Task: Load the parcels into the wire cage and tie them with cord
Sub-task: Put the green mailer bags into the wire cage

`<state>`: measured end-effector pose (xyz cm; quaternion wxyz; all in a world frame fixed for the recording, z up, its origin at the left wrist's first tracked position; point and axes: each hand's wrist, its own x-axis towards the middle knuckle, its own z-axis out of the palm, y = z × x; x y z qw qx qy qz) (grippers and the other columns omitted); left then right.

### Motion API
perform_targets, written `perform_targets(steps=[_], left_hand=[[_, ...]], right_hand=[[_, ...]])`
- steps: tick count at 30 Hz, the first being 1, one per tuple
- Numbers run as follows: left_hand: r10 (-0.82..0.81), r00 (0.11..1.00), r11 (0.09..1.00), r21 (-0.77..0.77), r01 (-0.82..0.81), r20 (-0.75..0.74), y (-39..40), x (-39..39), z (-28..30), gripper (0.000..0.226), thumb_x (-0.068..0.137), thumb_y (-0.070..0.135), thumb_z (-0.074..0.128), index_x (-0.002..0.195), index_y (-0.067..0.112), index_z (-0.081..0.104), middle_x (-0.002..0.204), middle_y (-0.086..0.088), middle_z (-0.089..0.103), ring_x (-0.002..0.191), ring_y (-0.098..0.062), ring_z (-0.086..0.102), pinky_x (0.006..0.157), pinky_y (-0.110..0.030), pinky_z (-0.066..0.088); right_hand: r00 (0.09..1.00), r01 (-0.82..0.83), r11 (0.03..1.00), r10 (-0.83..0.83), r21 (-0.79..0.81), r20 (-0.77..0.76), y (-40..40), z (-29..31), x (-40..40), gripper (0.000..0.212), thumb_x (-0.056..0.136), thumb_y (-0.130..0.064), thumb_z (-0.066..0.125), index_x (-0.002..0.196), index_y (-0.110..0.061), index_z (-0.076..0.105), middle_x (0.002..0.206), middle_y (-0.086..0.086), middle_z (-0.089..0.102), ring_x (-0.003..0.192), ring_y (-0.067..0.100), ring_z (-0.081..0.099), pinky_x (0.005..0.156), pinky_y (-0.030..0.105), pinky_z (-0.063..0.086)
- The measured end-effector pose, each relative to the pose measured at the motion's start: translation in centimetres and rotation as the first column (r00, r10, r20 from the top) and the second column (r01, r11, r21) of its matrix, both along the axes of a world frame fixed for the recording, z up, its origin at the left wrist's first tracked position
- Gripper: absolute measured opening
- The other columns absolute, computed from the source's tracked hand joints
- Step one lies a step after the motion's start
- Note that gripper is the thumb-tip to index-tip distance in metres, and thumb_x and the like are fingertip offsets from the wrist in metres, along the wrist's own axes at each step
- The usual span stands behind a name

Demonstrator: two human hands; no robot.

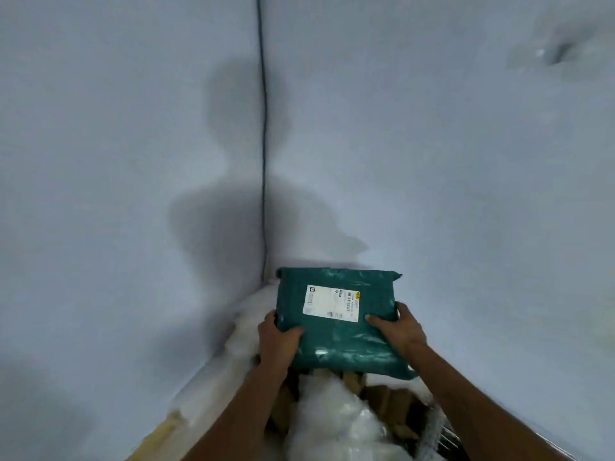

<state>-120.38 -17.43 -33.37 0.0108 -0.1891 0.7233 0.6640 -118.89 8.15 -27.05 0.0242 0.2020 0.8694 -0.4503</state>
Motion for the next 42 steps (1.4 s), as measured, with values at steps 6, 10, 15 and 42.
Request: perform_targets(steps=[6,10,15,42], left_hand=[[-0.404,0.915,0.914,-0.034,0.404,-0.007,19.3,4.8,2.3,0.056,0.071,0.013,0.08,0.121,0.026,0.057,0.121,-0.005,0.063,0.096,-0.024,0.068,0.083,-0.042,0.062],[-0.578,0.816,0.816,0.023,0.578,-0.008,30.0,11.3,0.7,0.053,0.076,0.007,0.08,0.12,0.025,0.055,0.118,-0.002,0.064,0.094,-0.019,0.069,0.071,-0.029,0.059],[-0.702,0.708,0.711,0.005,0.704,0.075,40.6,18.8,-5.7,0.055,0.076,0.007,0.081,0.115,0.033,0.053,0.122,-0.002,0.063,0.093,-0.014,0.066,0.068,-0.022,0.053],[-0.627,0.368,0.523,0.021,0.852,0.686,46.6,36.0,-56.9,0.031,0.088,0.015,0.08,0.103,0.028,0.057,0.106,0.003,0.065,0.095,-0.008,0.064,0.072,-0.009,0.051]], right_hand=[[0.908,0.419,0.908,-0.419,0.005,0.005,16.8,1.5,15.3,0.077,0.076,-0.054,0.082,0.138,-0.022,0.05,0.128,0.005,0.068,0.104,0.027,0.068,0.094,0.041,0.057],[0.802,0.597,0.801,-0.596,-0.036,0.031,25.5,-1.0,25.6,0.083,0.072,-0.054,0.086,0.139,-0.02,0.05,0.128,0.008,0.068,0.106,0.03,0.069,0.095,0.05,0.059],[0.681,0.731,0.675,-0.714,-0.094,0.163,34.0,-7.7,35.8,0.086,0.069,-0.052,0.089,0.139,-0.022,0.05,0.13,0.01,0.067,0.106,0.033,0.07,0.093,0.056,0.059],[0.563,0.766,0.624,-0.54,-0.151,0.625,43.4,-64.7,52.5,0.079,0.077,-0.003,0.087,0.144,-0.019,0.048,0.116,0.009,0.069,0.087,0.029,0.075,0.072,0.053,0.064]])
